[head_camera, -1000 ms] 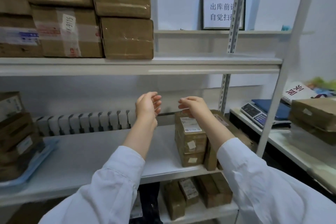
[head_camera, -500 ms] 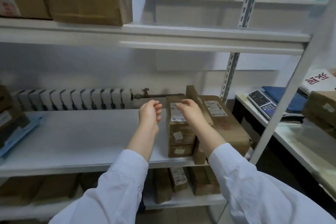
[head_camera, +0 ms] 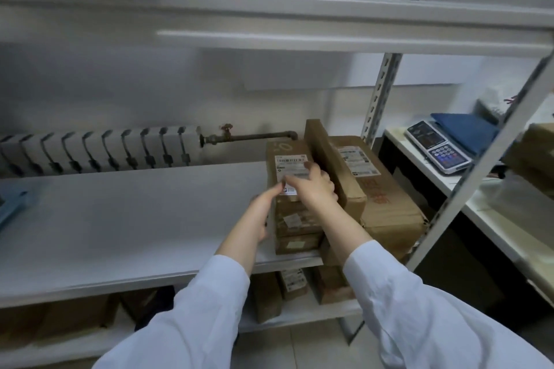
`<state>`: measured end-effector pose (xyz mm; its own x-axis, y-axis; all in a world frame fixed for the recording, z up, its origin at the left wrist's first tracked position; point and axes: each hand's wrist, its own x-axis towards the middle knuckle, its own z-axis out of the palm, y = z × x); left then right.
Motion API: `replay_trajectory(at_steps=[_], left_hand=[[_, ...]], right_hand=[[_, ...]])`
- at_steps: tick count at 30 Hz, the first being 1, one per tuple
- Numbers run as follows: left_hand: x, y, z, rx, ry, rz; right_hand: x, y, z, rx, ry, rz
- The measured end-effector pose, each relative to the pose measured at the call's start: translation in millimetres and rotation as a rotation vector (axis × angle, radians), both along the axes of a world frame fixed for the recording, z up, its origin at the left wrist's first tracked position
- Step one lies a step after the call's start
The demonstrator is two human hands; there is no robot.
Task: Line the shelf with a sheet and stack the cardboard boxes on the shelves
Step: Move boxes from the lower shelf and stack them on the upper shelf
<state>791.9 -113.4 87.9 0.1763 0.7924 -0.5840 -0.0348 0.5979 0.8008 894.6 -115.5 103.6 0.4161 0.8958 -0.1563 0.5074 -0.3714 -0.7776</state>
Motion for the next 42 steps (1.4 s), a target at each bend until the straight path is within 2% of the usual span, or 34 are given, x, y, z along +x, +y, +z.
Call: replay_trajectory(at_steps=[3, 8, 13, 16, 21, 28, 33, 36, 42], left_hand=[[0, 4, -1, -0.031, -0.049, -0.055], [-12, 15, -12, -0.082, -0.147, -0.07], [-29, 26, -32, -0.115, -0.237, 0.078], [-40, 33, -41, -0.141, -0.295, 0.155], [-56, 42, -52, -0.142, -0.325, 0.224], [-67, 51, -67, -0.119, -0.291, 0.206], [-76, 54, -74, -0.118, -0.293, 0.198], [-81, 54, -73, -0.113, -0.295, 0.192], [-83, 48, -71, -0.11, -0.345, 0.175]], right_hand=[[-2, 3, -5, 0.062, 0.099, -0.03], [-6, 2, -8, 0.161, 0.386, -0.057], [-2, 8, -17, 0.228, 0.562, -0.092], [-2, 18, -36, 0.149, 0.455, -0.14], [-3, 31, -67, -0.169, 0.182, -0.125], [-5, 47, -80, -0.371, 0.096, -0.158], [-3, 51, -84, -0.332, 0.189, -0.246], [-1, 50, -87, -0.269, 0.249, -0.248], [-8, 50, -87, -0.289, 0.366, -0.185]])
